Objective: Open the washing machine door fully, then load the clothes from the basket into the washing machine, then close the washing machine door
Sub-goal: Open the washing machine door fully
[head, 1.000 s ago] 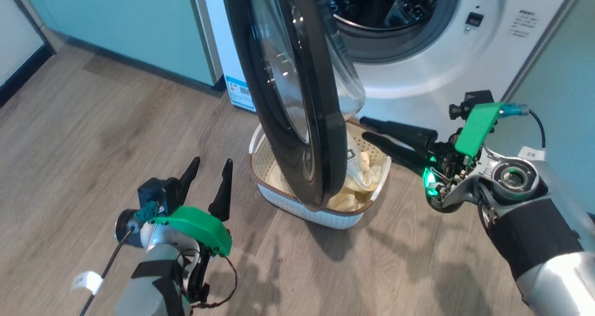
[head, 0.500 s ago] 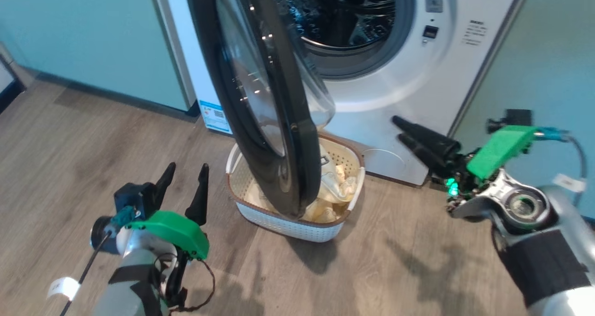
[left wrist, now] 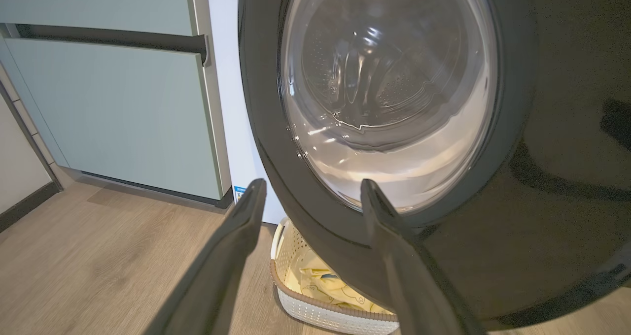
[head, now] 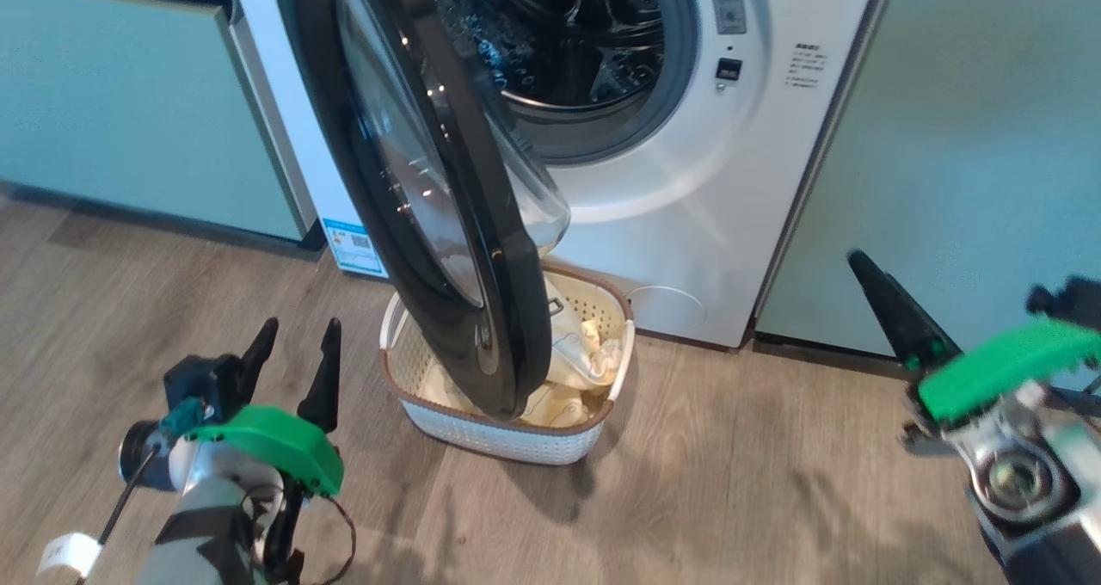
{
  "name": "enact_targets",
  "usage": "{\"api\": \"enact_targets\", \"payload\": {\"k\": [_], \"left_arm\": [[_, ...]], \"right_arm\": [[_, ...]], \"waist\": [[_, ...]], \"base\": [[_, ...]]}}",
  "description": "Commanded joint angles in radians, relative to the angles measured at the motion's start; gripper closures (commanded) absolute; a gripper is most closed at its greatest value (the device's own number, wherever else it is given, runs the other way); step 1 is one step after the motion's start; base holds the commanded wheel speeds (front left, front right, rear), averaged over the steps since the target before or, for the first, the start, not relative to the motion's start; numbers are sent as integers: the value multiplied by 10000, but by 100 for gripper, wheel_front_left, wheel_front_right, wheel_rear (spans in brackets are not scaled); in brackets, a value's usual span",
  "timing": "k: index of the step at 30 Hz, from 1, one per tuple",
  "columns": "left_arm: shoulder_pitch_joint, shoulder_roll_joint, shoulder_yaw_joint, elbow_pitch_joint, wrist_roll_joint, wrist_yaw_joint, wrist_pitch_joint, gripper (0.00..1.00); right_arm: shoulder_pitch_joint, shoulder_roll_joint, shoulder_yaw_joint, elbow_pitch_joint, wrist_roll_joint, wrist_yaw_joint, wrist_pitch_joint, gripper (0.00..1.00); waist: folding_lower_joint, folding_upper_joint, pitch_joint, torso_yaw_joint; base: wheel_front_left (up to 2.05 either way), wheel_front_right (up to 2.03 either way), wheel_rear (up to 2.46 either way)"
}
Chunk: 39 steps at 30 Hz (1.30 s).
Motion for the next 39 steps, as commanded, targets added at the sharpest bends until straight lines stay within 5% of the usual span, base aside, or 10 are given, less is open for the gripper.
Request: {"api": "enact_targets", "payload": {"k": [1, 6, 11, 19, 29, 39], "left_arm": [[-252, 374, 394, -349, -66, -7, -63, 0], [-7, 470, 523, -451, -121, -7, -63, 0], [140, 540, 660, -476, -172, -7, -63, 0], [375, 389, 910, -641, -86, -7, -63, 0], [433, 346, 938, -687, -94, -7, -63, 0], [422, 312, 876, -559, -193, -7, -63, 0]], "right_arm": [[-30, -433, 322, -374, -378, 39, -673, 0], [503, -1110, 959, -185, -977, 39, -2535, 0], [1003, -1313, 873, -5, -1693, 39, -2951, 0], [2259, -693, -1577, -379, -4428, 39, -2965, 0], [3426, 378, -3411, -1080, -7325, 39, -2966, 0], [4258, 768, -3921, -1527, -9380, 39, -2967, 0]], "waist": [[0, -1, -104, -117], [0, -1, -250, -327], [0, -1, -347, -588], [0, -1, -438, -950], [0, -1, -391, -1028], [0, -1, -406, -896]], "base": [[0, 0, 0], [0, 0, 0], [0, 0, 0], [0, 0, 0], [0, 0, 0], [0, 0, 0]]}}
